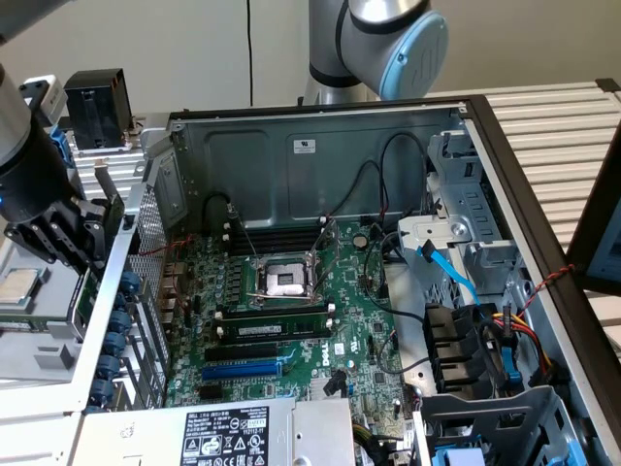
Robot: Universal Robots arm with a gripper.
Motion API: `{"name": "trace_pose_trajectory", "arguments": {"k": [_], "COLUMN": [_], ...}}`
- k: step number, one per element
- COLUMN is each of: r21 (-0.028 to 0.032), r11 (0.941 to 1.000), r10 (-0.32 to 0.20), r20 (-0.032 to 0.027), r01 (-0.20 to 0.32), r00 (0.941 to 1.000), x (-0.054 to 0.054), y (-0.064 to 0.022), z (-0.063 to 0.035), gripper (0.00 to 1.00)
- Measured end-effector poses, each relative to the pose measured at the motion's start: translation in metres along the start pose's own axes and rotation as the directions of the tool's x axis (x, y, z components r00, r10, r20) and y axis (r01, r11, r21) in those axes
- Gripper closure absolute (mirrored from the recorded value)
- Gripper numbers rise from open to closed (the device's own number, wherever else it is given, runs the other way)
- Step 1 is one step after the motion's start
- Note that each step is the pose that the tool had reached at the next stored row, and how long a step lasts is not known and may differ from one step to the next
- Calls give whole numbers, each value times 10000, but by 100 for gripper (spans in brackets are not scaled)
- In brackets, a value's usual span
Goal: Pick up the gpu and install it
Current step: 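Pick up the gpu and move the gpu toward the slot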
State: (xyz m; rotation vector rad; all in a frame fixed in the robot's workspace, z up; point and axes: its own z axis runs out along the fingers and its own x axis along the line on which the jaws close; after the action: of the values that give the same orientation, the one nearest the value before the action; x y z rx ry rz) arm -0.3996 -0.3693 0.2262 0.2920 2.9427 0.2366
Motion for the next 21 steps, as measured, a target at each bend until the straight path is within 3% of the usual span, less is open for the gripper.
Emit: {"name": "trace_pose_trajectory", "arguments": {"k": [8,11,21], "r21": [-109,-120,-145], "r11": [9999,9999,9998], "r10": [51,65,90], "r20": [-158,-216,-294], "r01": [-53,-67,-94], "r00": [9999,9997,9995], "x": [-12,-19,-52], "y": [-20,-29,-35], "z": [-1,-3,-20], "gripper": [72,72,72]}}
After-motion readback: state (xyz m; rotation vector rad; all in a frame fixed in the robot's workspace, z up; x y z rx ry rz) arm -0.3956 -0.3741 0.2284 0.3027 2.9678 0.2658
